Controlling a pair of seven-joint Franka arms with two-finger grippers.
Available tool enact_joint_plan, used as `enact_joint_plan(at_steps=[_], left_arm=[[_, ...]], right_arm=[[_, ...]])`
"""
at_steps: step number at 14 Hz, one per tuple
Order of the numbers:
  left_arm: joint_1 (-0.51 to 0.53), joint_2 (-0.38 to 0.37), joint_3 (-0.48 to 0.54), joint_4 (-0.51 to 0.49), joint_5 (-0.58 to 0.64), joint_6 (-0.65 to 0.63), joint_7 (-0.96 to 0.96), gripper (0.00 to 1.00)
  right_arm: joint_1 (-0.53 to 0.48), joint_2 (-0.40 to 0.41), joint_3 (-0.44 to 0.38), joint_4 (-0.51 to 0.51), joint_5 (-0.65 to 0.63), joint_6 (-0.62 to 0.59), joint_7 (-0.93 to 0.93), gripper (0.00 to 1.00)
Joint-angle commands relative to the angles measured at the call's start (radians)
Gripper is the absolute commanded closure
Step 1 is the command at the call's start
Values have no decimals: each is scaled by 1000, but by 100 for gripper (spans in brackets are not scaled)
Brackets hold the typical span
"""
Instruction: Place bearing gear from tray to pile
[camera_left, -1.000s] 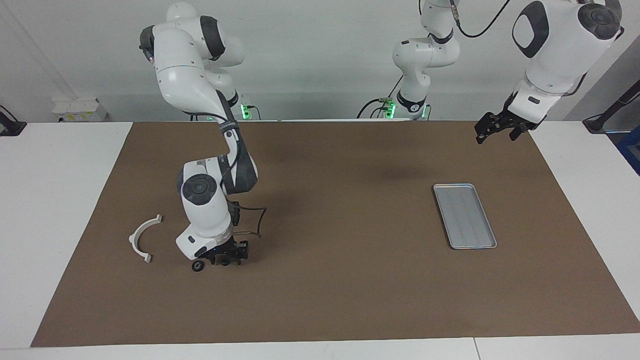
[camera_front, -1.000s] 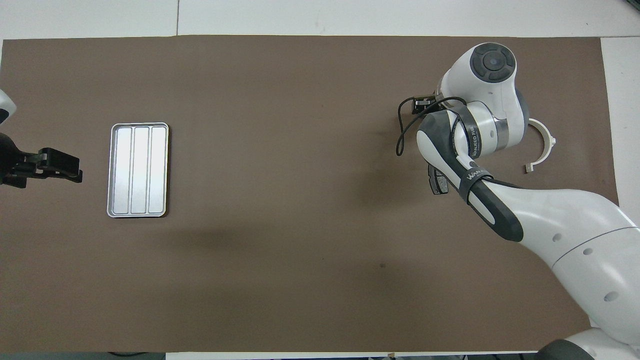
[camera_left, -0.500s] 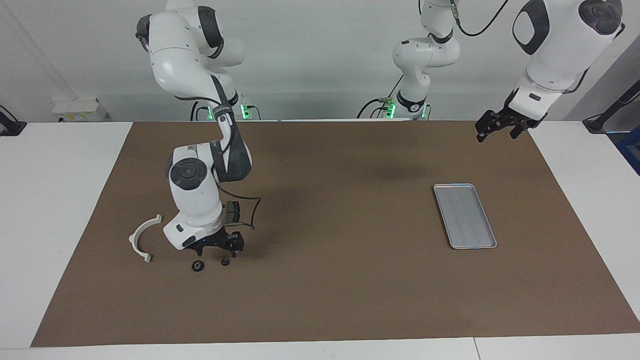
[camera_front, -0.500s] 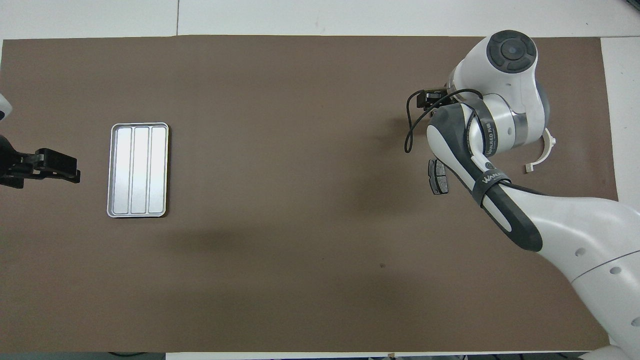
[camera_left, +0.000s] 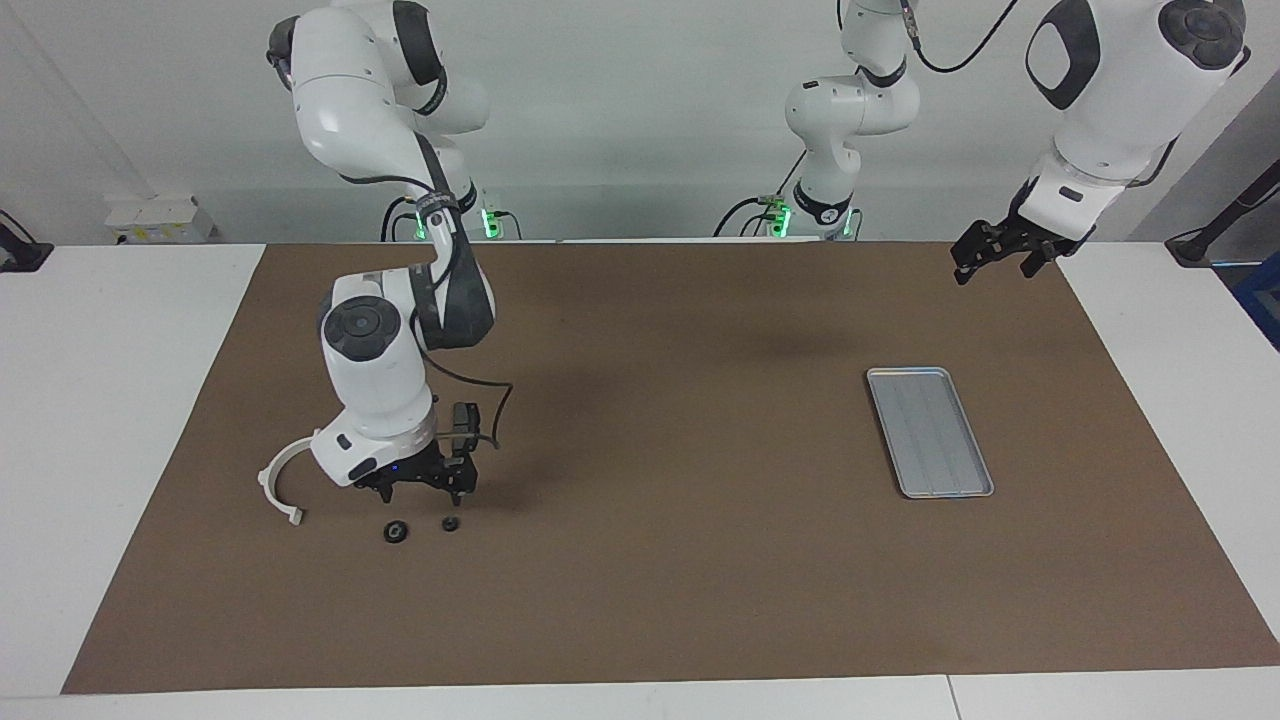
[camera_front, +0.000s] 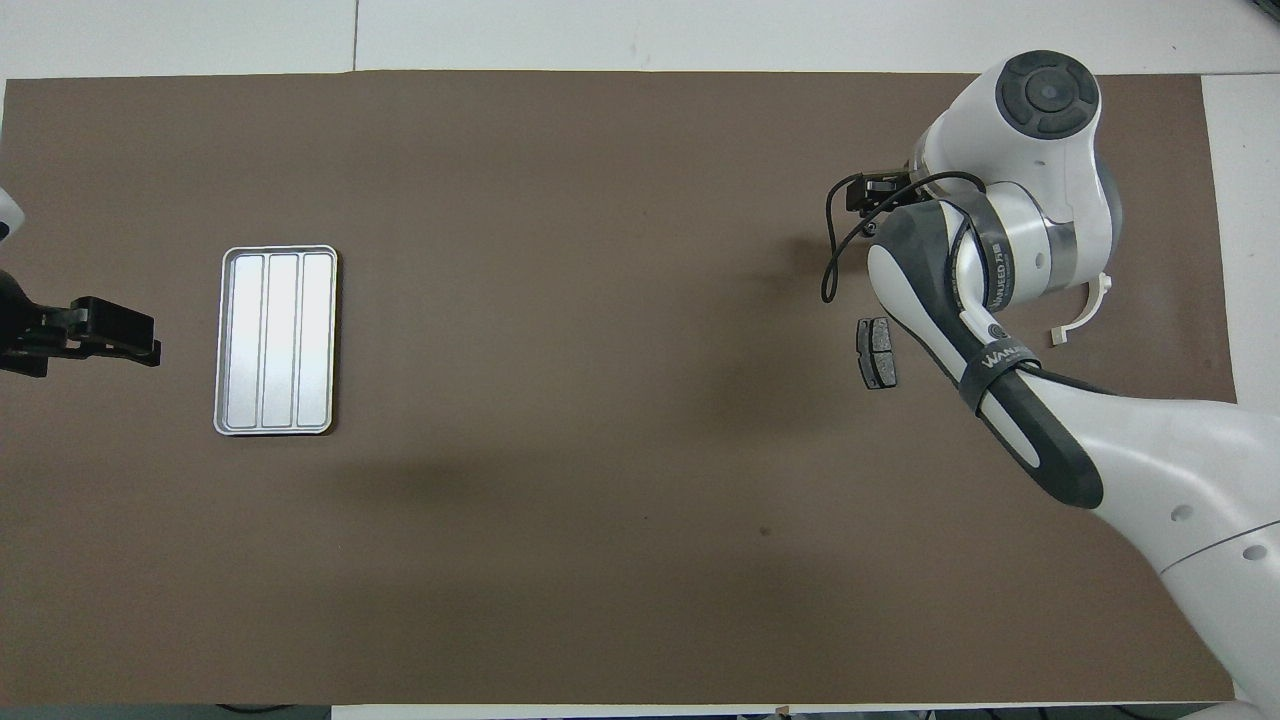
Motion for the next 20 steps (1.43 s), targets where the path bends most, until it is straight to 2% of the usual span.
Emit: enact_joint_plan(at_steps=[1, 4, 7, 10, 14, 20], left_arm=[[-9, -29, 11, -33, -9, 18, 2, 0], [-9, -29, 11, -33, -9, 18, 2, 0], [-9, -31, 11, -33, -9, 18, 2, 0], [-9, -29, 11, -33, -9, 18, 2, 0], [-9, -29, 11, -33, -9, 18, 2, 0], [-9, -29, 11, -33, -9, 18, 2, 0]], right_arm=[[-25, -181, -34, -157, 121, -28, -141, 0], [-26, -334, -70, -255, 164, -82, -249, 0], [-26, -453, -76, -259, 164, -231, -359, 0], [-20, -545, -76, -242, 164, -387, -353, 0], [-9, -542, -74, -95, 191, -594, -218, 0], [-8, -571, -71, -79, 187, -657, -209, 0]])
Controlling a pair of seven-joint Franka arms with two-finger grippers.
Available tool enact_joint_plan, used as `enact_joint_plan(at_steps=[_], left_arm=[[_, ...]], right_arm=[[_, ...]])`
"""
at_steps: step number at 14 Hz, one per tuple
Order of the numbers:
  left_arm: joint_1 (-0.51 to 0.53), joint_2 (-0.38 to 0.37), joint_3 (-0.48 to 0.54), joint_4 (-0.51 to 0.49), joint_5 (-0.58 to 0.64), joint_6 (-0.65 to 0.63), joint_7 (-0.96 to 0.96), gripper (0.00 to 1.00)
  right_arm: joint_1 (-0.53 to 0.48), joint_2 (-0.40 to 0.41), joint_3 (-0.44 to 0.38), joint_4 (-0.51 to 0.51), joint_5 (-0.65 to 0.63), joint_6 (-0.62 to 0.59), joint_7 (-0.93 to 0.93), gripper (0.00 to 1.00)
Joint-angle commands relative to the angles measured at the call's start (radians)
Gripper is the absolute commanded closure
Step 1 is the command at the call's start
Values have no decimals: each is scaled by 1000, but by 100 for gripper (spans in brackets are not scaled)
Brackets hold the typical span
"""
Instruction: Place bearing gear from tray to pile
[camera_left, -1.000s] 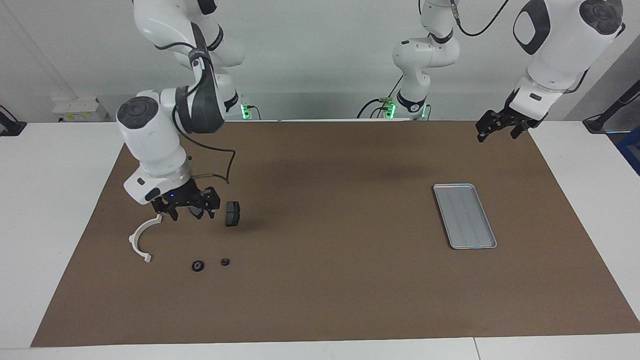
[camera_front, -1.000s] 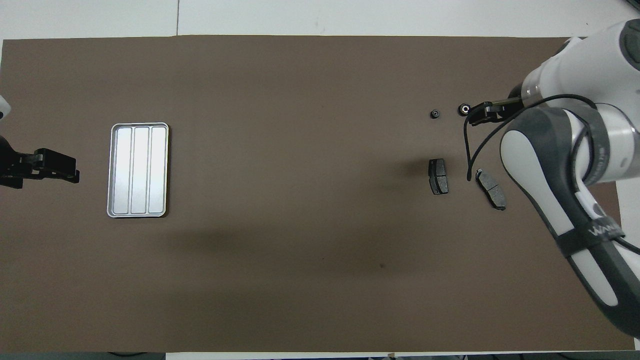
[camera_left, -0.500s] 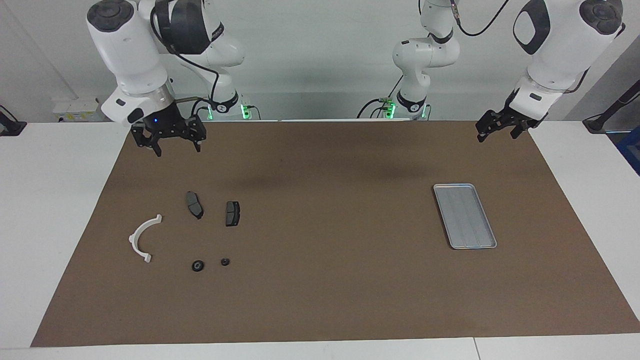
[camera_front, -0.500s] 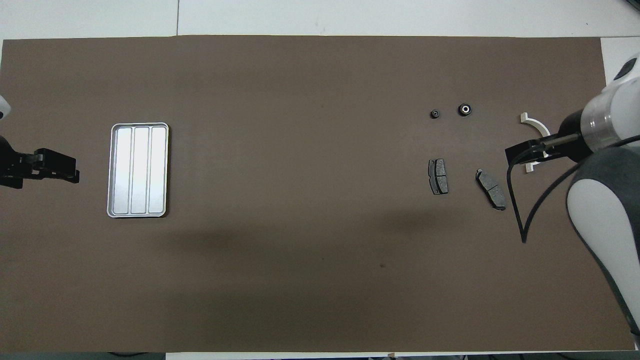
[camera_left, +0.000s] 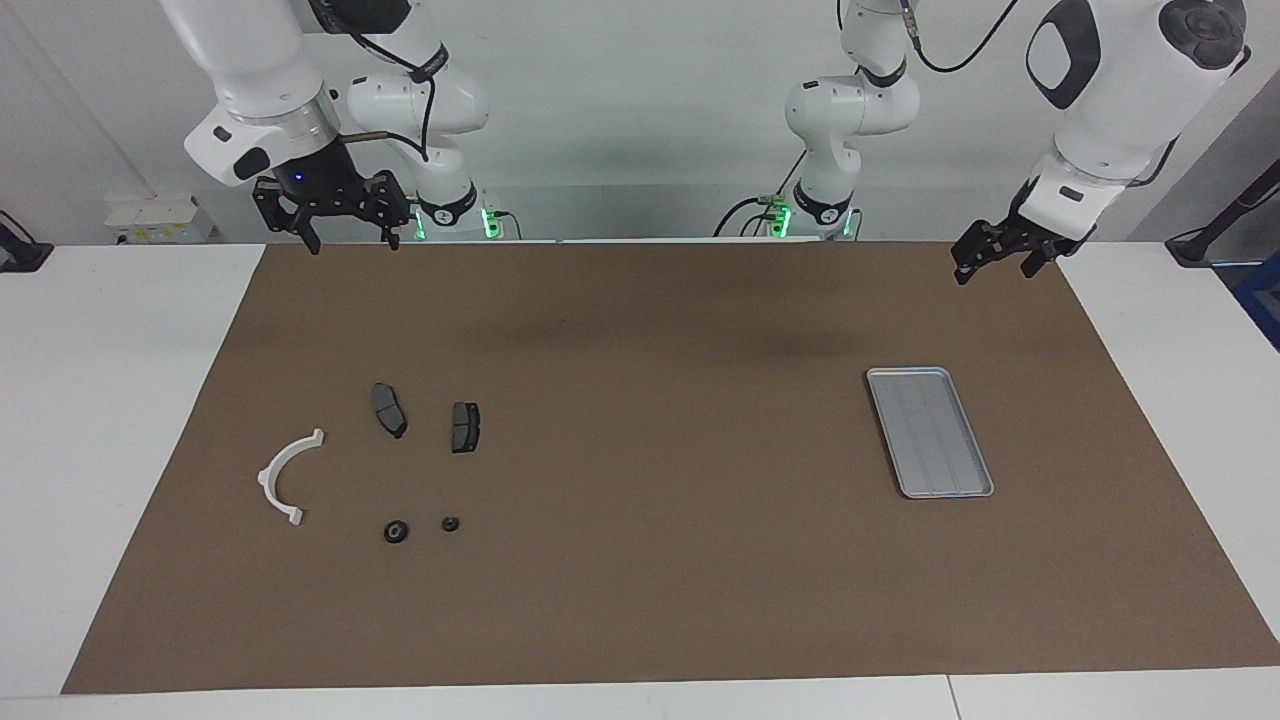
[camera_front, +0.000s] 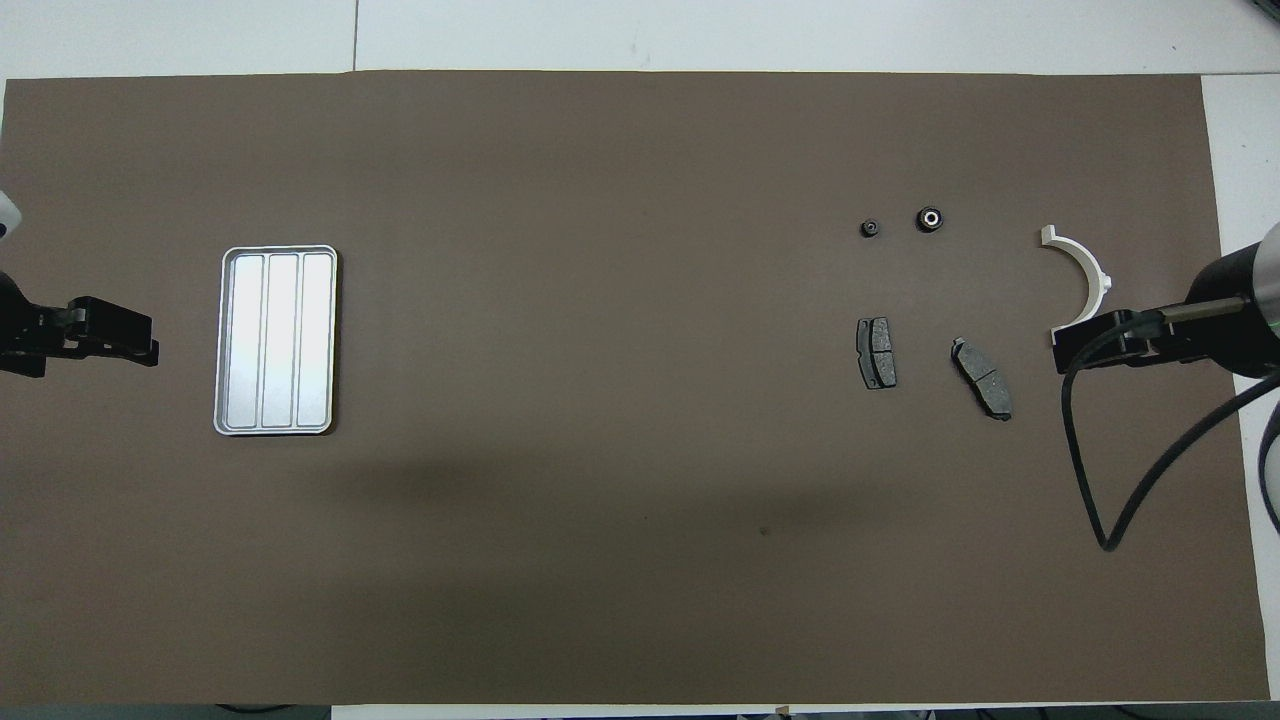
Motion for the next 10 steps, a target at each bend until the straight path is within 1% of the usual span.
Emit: enact_joint_plan(at_steps=[1, 6, 9, 10], left_arm=[[-9, -29, 11, -33, -9, 18, 2, 0], [-9, -29, 11, -33, -9, 18, 2, 0], [-9, -29, 11, -33, -9, 18, 2, 0], [-9, -31, 11, -33, -9, 18, 2, 0]], right_arm=[[1, -7, 3, 15, 17, -36, 16, 0], [3, -7, 3, 11, 3, -42, 17, 0], [5, 2, 5, 20, -34, 11, 13, 0], [3, 2, 8, 21, -31, 11, 16, 0]])
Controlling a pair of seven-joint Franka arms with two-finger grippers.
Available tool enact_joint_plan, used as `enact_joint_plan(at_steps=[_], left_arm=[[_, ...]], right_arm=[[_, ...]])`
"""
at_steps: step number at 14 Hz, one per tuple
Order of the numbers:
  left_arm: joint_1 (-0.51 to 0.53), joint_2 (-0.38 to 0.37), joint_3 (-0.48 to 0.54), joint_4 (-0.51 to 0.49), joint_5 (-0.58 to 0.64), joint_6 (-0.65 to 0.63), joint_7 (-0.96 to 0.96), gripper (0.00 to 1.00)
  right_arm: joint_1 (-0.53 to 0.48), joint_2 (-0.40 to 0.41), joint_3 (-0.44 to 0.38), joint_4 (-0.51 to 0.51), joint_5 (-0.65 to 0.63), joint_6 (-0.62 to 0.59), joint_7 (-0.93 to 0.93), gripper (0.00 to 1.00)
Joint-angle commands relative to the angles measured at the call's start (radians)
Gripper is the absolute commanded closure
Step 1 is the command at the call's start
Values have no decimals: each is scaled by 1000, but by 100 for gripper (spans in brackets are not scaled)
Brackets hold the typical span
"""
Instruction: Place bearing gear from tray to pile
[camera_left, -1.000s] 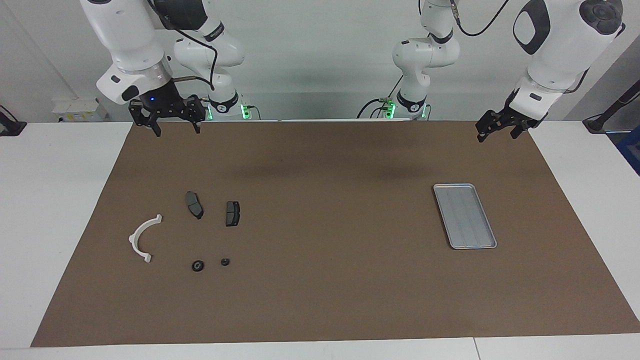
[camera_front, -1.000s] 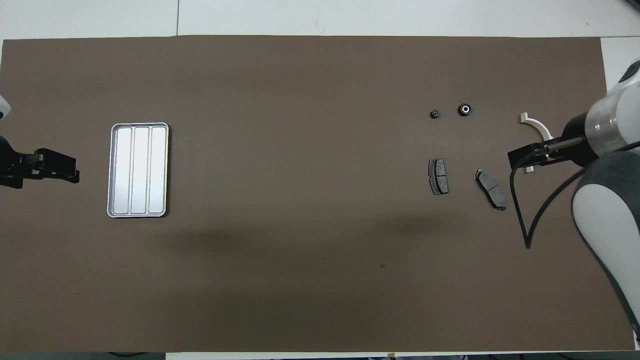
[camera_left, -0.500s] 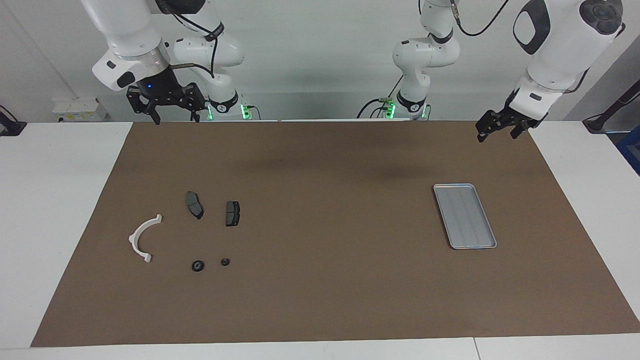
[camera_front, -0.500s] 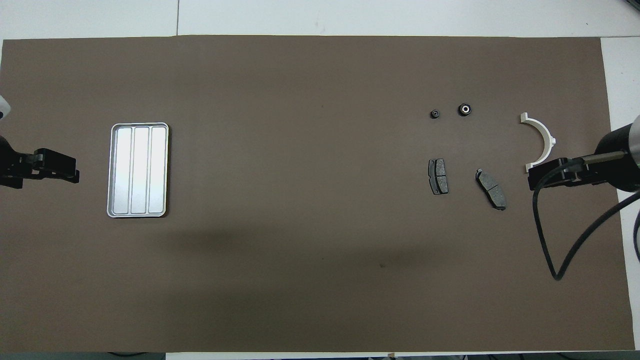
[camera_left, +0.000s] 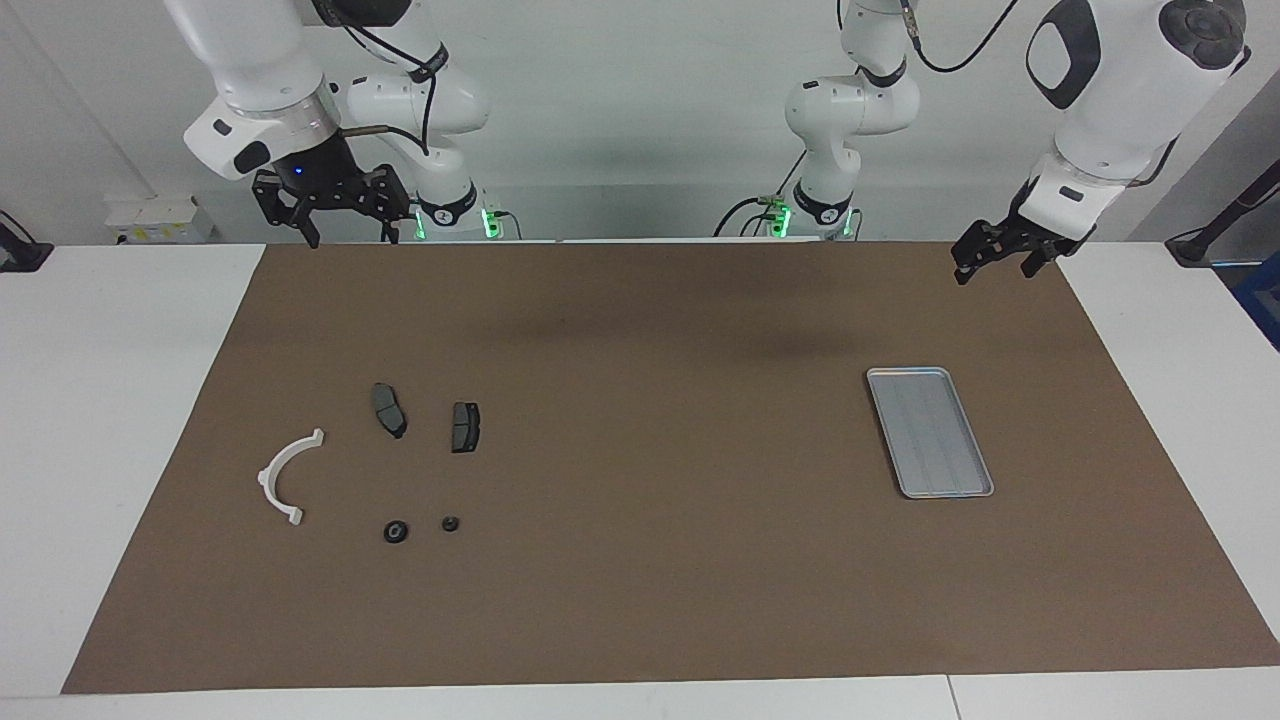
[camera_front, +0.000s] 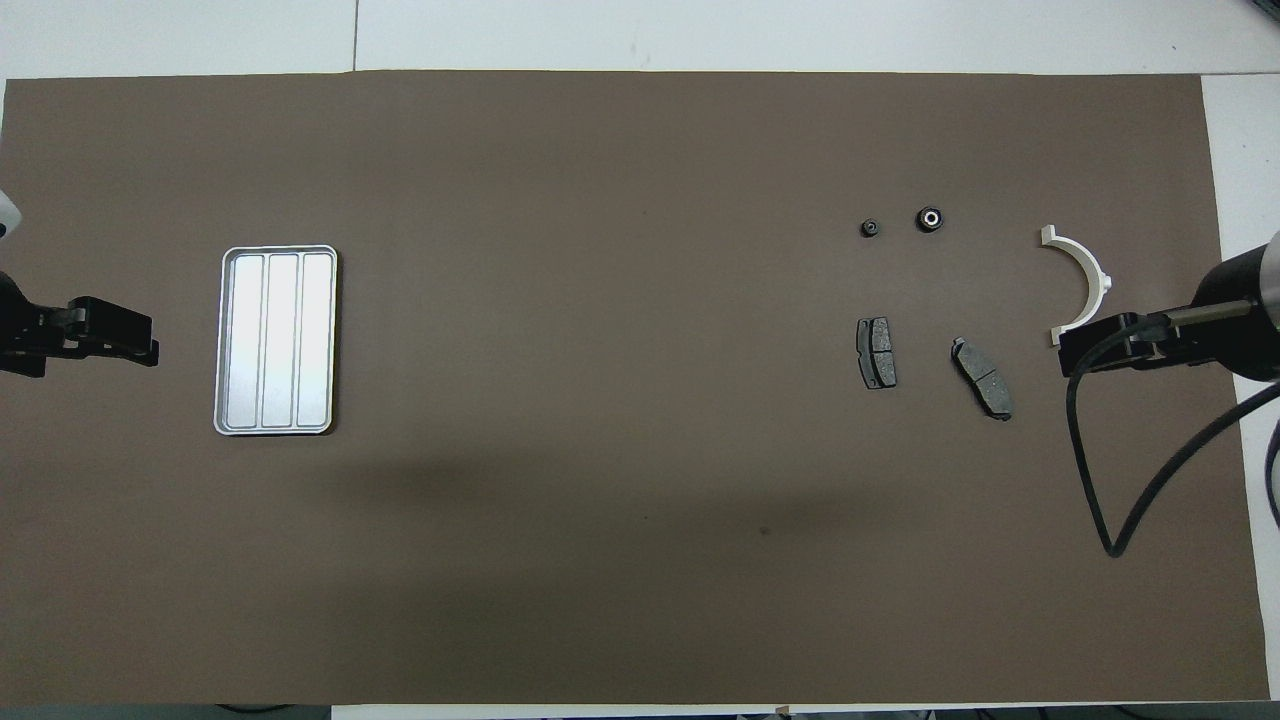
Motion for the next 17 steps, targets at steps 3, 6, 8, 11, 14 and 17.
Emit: enact_joint_plan(at_steps=[3, 6, 8, 11, 14, 17], left_arm=[[-9, -29, 11, -33, -9, 18, 2, 0], [-9, -29, 11, -33, -9, 18, 2, 0], [-9, -29, 11, -33, -9, 18, 2, 0], [-9, -29, 11, -33, -9, 18, 2, 0], [-9, -29, 11, -33, -9, 18, 2, 0], [-9, -29, 11, -33, -9, 18, 2, 0]], right_arm=[[1, -3, 8, 12, -11, 11, 15, 0], [0, -3, 8, 12, -16, 15, 15, 0], [1, -4, 8, 12, -16, 20, 15, 0], [1, -6, 11, 12, -14, 18, 17, 0], [-2, -9, 3, 12, -5, 20, 15, 0], [-9, -19, 1, 12, -7, 14, 14, 0]])
